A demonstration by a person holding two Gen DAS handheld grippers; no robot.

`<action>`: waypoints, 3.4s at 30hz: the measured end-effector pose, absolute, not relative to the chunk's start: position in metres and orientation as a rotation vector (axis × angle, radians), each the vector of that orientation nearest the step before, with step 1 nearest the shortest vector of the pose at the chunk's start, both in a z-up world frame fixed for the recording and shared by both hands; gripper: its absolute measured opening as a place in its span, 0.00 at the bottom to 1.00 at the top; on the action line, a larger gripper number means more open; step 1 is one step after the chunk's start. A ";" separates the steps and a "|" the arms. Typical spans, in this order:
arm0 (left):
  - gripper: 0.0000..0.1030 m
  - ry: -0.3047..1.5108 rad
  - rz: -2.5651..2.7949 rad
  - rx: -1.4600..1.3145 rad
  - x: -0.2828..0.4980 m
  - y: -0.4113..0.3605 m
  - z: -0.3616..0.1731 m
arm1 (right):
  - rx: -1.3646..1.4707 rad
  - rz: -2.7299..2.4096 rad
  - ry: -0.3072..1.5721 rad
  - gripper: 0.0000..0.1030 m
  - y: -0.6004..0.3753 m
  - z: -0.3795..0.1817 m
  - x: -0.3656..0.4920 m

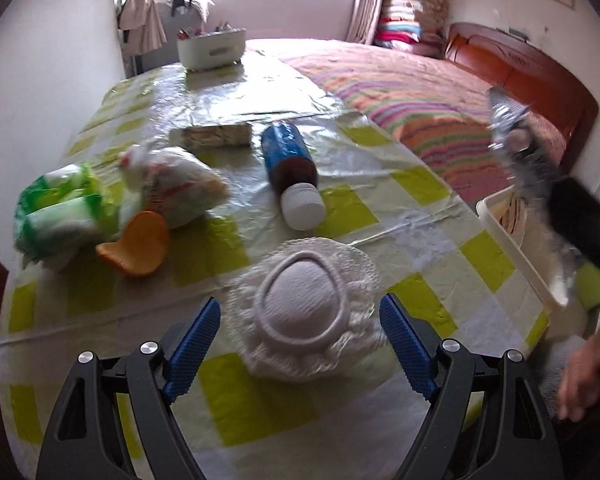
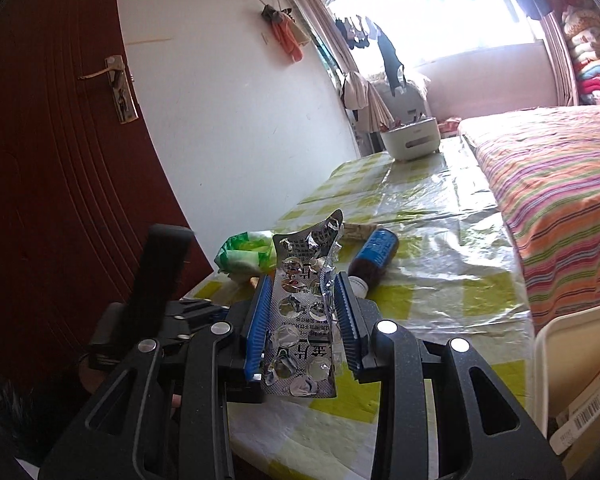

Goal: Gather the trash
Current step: 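Grasp the white lace pad with the left gripper while the right gripper holds the blister pack, then carry the blister pack over the bin and open the right gripper while the left carries the pad, then lower the white lace pad into the bin and open the left gripper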

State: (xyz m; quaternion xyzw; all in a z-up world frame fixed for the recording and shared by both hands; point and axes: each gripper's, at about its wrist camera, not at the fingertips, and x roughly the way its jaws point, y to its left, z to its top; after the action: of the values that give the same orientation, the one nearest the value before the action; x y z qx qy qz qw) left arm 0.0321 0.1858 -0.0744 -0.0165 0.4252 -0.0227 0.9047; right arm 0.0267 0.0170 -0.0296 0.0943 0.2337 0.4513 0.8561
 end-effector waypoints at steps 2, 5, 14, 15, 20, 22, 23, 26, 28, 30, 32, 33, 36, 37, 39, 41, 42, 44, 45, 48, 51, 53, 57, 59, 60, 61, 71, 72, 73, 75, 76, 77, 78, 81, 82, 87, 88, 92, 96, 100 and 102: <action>0.77 0.901 -0.051 -0.029 0.039 0.182 -0.079 | 0.198 0.942 0.486 0.30 0.012 -0.029 0.025; 0.77 0.915 -0.029 -0.020 0.047 0.180 -0.085 | 0.210 0.936 0.477 0.30 0.006 -0.029 0.026; 0.47 0.924 0.028 -0.044 0.055 0.183 -0.093 | 0.243 0.910 0.459 0.30 -0.011 -0.026 0.027; 0.47 0.922 0.031 -0.041 0.054 0.183 -0.093 | 0.247 0.905 0.457 0.30 -0.013 -0.026 0.027; 0.46 0.887 0.032 -0.023 0.049 0.177 -0.087 | 0.251 0.882 0.453 0.30 -0.018 -0.027 0.028; 0.46 0.870 0.029 -0.017 0.047 0.174 -0.083 | 0.243 0.865 0.452 0.30 -0.019 -0.028 0.029; 0.46 0.862 0.024 -0.015 0.046 0.172 -0.080 | 0.242 0.856 0.452 0.30 -0.021 -0.028 0.030; 0.46 0.850 0.003 -0.016 0.045 0.165 -0.076 | 0.241 0.828 0.452 0.30 -0.026 -0.029 0.031; 0.46 0.843 -0.010 -0.017 0.044 0.161 -0.073 | 0.243 0.808 0.452 0.30 -0.031 -0.030 0.032; 0.46 0.837 -0.026 -0.016 0.043 0.156 -0.070 | 0.246 0.783 0.450 0.30 -0.037 -0.031 0.033; 0.46 0.831 -0.047 -0.018 0.042 0.149 -0.067 | 0.247 0.753 0.447 0.30 -0.043 -0.032 0.034; 0.46 0.829 -0.053 -0.018 0.042 0.147 -0.066 | 0.250 0.741 0.448 0.30 -0.046 -0.032 0.034; 0.46 0.818 -0.088 -0.016 0.041 0.136 -0.060 | 0.254 0.684 0.452 0.31 -0.057 -0.035 0.037; 0.46 0.818 -0.097 -0.016 0.041 0.132 -0.060 | 0.253 0.650 0.451 0.31 -0.061 -0.036 0.038; 0.46 0.814 -0.118 -0.017 0.040 0.126 -0.057 | 0.252 0.589 0.447 0.31 -0.070 -0.037 0.039; 0.46 0.807 -0.140 -0.013 0.039 0.118 -0.054 | 0.269 0.536 0.446 0.31 -0.082 -0.039 0.041; 0.46 0.804 -0.152 -0.010 0.038 0.114 -0.052 | 0.284 0.515 0.447 0.31 -0.088 -0.040 0.042; 0.46 0.797 -0.164 -0.008 0.036 0.108 -0.050 | 0.308 0.467 0.447 0.31 -0.100 -0.042 0.044; 0.46 0.795 -0.172 -0.007 0.036 0.105 -0.049 | 0.323 0.449 0.448 0.31 -0.106 -0.043 0.045; 0.46 0.787 -0.200 -0.010 0.036 0.095 -0.045 | 0.354 0.387 0.438 0.31 -0.120 -0.044 0.043; 0.46 0.785 -0.226 -0.003 0.034 0.085 -0.043 | 0.367 0.347 0.421 0.31 -0.129 -0.044 0.040; 0.46 0.783 -0.237 0.005 0.032 0.077 -0.043 | 0.363 0.323 0.409 0.31 -0.132 -0.044 0.038; 0.46 0.783 -0.261 0.013 0.032 0.064 -0.042 | 0.373 0.296 0.391 0.32 -0.135 -0.044 0.034; 0.46 0.783 -0.271 0.019 0.032 0.060 -0.041 | 0.392 0.291 0.389 0.33 -0.137 -0.045 0.033; 0.46 0.782 -0.273 0.022 0.032 0.058 -0.041 | 0.400 0.287 0.387 0.33 -0.138 -0.045 0.033; 0.46 0.781 -0.276 0.024 0.032 0.056 -0.040 | 0.404 0.281 0.388 0.33 -0.139 -0.046 0.034; 0.46 0.796 -0.298 0.029 0.036 0.045 -0.044 | 0.493 0.228 0.346 0.45 -0.161 -0.048 0.027; 0.46 0.799 -0.299 0.030 0.037 0.044 -0.044 | 0.503 0.223 0.343 0.45 -0.164 -0.048 0.027; 0.46 0.802 -0.303 0.031 0.037 0.041 -0.045 | 0.508 0.215 0.341 0.45 -0.166 -0.048 0.026; 0.46 0.803 -0.307 0.031 0.038 0.039 -0.046 | 0.522 0.204 0.330 0.48 -0.170 -0.049 0.025; 0.46 0.806 -0.311 0.031 0.038 0.037 -0.046 | 0.531 0.191 0.318 0.54 -0.174 -0.048 0.023; 0.46 0.810 -0.318 0.031 0.039 0.035 -0.047 | 0.542 0.177 0.303 0.62 -0.177 -0.047 0.022; 0.46 0.813 -0.326 0.031 0.040 0.032 -0.047 | 0.548 0.165 0.291 0.65 -0.179 -0.046 0.020; 0.46 0.814 -0.346 0.036 0.043 0.023 -0.048 | 0.585 0.126 0.252 0.70 -0.192 -0.043 0.013; 0.46 0.815 -0.353 0.036 0.044 0.019 -0.048 | 0.597 0.121 0.245 0.72 -0.196 -0.044 0.012; 0.46 0.831 -0.384 0.039 0.053 0.004 -0.049 | 0.682 0.073 0.194 0.85 -0.216 -0.047 0.003; 0.46 0.835 -0.389 0.043 0.055 -0.001 -0.049 | 0.700 0.063 0.182 0.88 -0.221 -0.048 0.001; 0.46 0.847 -0.404 0.051 0.063 -0.013 -0.051 | 0.776 0.042 0.164 0.89 -0.236 -0.054 -0.006; 0.47 0.861 -0.423 0.066 0.072 -0.027 -0.053 | 0.805 0.041 0.172 0.89 -0.235 -0.056 -0.004; 0.48 0.873 -0.447 0.079 0.081 -0.044 -0.053 | 0.811 0.042 0.158 0.89 -0.234 -0.055 -0.004; 0.48 0.880 -0.459 0.084 0.084 -0.052 -0.052 | 0.820 0.041 0.149 0.89 -0.236 -0.054 -0.007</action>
State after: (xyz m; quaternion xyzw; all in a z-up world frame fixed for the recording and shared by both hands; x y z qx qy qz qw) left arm 0.0839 -0.0516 -0.0523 0.0402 0.4221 -0.2201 0.8785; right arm -0.0070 -0.2356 -0.0541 0.3983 0.0723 0.0200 0.9142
